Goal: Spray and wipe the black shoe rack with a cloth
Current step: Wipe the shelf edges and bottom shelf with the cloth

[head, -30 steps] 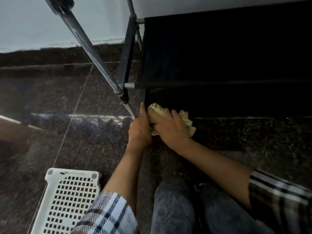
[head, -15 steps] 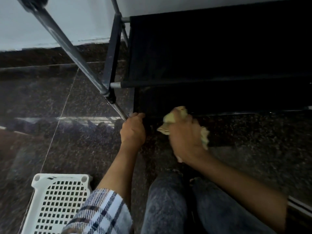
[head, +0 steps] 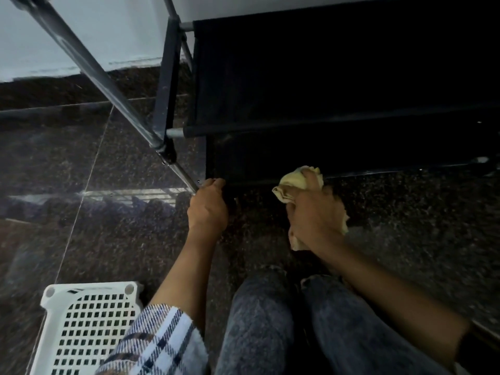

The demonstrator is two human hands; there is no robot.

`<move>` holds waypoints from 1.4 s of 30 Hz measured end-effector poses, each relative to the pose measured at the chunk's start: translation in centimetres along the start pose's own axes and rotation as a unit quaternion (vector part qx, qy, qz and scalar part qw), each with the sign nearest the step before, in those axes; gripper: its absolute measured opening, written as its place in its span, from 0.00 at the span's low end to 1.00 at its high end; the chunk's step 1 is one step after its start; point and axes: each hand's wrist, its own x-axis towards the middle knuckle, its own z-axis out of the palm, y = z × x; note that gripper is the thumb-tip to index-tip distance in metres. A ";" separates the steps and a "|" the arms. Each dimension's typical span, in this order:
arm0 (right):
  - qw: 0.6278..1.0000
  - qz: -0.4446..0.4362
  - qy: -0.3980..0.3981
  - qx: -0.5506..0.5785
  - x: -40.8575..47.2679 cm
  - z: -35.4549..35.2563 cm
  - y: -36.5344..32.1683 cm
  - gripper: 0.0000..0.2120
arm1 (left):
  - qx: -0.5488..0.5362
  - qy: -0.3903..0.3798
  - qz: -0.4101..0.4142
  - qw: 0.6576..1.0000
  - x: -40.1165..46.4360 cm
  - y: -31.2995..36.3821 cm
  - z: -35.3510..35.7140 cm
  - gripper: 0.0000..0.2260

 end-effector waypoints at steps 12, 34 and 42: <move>0.983 -0.170 -0.056 0.041 1.6 1.2 -7.4 0.25 | -0.013 -0.007 0.007 1.000 -0.1 0.1 0.4 0.19; 0.980 -0.133 -0.071 0.130 1.1 0.6 -6.9 0.20 | -0.018 -0.010 0.004 1.000 -0.2 -0.1 0.3 0.23; 0.955 0.119 0.020 0.272 3.5 -1.7 2.6 0.16 | -0.015 -0.015 0.017 1.000 -0.1 -0.3 0.1 0.21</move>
